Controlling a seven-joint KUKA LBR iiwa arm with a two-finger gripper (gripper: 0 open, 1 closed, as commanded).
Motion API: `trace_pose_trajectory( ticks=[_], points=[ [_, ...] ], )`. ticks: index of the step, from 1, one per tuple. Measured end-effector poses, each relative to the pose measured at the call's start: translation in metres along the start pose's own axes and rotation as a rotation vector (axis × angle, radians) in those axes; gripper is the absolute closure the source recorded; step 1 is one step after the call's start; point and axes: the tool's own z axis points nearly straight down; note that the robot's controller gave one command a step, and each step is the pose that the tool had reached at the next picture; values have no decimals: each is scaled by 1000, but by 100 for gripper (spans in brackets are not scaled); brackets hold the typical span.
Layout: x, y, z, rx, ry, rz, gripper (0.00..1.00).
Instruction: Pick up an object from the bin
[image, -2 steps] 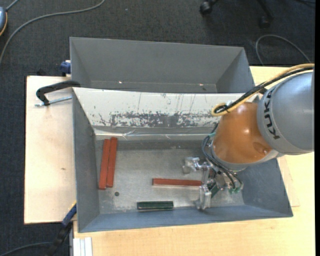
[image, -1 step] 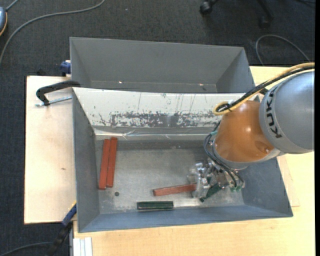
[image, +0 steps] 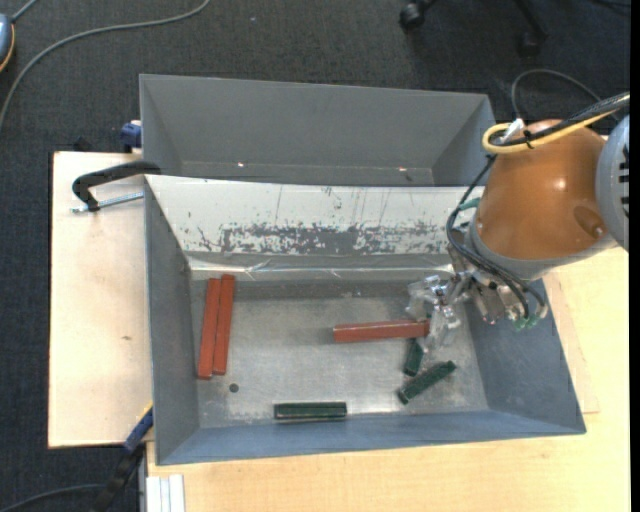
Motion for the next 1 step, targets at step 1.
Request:
trace_pose_trajectory(
  ticks=[1],
  points=[
    [7,-34,-129,0,1,-291,100]
  ],
)
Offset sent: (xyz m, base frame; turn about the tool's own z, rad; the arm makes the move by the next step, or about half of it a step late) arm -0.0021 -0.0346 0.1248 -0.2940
